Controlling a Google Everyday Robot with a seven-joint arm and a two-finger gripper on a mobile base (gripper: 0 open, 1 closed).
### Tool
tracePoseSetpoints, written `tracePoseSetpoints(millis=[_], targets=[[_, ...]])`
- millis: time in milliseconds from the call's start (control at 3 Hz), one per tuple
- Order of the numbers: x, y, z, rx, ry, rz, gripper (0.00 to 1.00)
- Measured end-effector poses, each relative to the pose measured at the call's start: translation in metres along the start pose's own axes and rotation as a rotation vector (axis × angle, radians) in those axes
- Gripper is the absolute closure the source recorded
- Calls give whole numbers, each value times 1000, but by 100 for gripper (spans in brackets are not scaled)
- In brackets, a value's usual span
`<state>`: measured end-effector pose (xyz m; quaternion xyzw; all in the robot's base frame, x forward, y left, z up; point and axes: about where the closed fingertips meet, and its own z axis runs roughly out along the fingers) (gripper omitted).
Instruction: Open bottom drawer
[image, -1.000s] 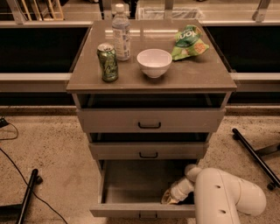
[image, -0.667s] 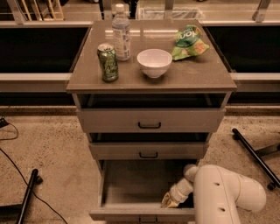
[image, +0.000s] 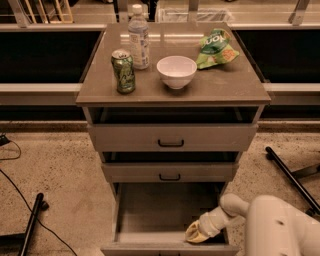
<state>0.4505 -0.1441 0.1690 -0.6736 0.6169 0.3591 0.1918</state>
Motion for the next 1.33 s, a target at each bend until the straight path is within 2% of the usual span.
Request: tracePoseSetpoints(millis=[333,667,1000,1333], targets=[[-3,9,-23,120,-132,-4,100],[-24,7,-71,303,-181,-129,83],[-33,6,-96,398,-193,-212,59],[-33,6,-95,398,-193,-212,36]])
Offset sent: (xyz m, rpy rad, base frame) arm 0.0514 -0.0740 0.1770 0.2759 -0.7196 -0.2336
